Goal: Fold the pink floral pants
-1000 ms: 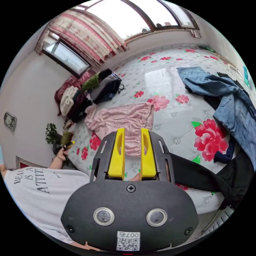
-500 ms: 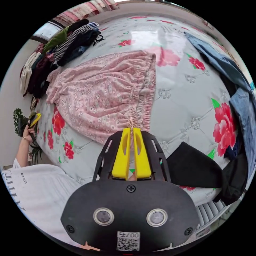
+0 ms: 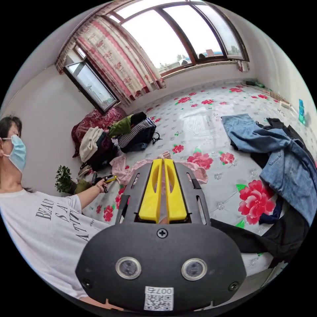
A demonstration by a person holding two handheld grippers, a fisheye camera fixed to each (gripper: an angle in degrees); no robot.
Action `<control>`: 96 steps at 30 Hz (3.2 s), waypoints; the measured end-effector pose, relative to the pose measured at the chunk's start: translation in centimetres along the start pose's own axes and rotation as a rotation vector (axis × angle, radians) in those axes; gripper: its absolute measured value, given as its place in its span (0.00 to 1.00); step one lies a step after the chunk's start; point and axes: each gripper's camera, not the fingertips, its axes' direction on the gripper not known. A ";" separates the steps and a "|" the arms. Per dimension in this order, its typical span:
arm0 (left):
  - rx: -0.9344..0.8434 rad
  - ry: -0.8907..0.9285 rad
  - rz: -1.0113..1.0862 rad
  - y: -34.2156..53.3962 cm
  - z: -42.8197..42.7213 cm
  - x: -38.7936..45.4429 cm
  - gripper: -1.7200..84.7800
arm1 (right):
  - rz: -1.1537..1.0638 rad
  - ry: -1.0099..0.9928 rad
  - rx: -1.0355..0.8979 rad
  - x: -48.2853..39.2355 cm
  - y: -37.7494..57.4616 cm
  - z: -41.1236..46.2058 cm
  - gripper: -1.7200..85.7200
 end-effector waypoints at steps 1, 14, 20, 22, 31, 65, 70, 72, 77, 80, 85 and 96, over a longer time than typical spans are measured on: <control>0.035 0.056 0.043 0.7 -0.5 0.6 0.01 | 0.017 -0.006 0.004 0.2 0.1 -0.3 0.02; 0.634 0.217 0.430 19.9 -27.4 10.1 0.01 | -0.119 -0.299 0.382 -4.5 -0.4 -17.9 0.02; 0.642 -0.089 0.550 17.3 -29.7 17.6 0.01 | -0.189 -0.315 0.428 -4.6 -0.3 -21.8 0.02; 0.425 -0.225 0.494 13.4 -24.0 17.6 0.02 | -0.182 -0.249 0.381 -4.0 0.0 -20.5 0.02; 0.190 -0.471 0.265 22.6 -12.6 7.1 0.12 | 0.142 -0.074 0.045 5.1 9.1 -8.0 0.02; -0.001 -0.235 0.360 18.6 -21.9 11.2 0.01 | -0.073 -0.043 0.003 3.6 2.9 -6.0 0.02; -0.074 -0.189 0.104 13.5 -18.5 4.8 0.01 | 0.049 -0.169 -0.018 7.1 0.6 -4.6 0.02; -0.072 -0.177 0.086 11.2 -17.5 5.1 0.01 | 0.086 -0.206 -0.049 7.3 -2.0 -1.9 0.02; 0.035 -0.268 0.409 7.6 -20.6 15.1 0.01 | -0.061 -0.333 0.144 1.9 -8.7 -5.4 0.02; 0.117 -0.283 0.508 8.7 -23.5 17.8 0.01 | -0.188 -0.402 0.303 -1.0 -9.8 -10.6 0.02; 0.032 -0.396 0.454 12.0 -24.2 14.6 0.01 | -0.253 -0.265 0.263 0.1 -5.7 -12.3 0.02; -0.129 -0.334 0.109 18.0 -14.3 1.0 0.04 | 0.204 -0.034 -0.279 13.7 8.6 4.8 0.02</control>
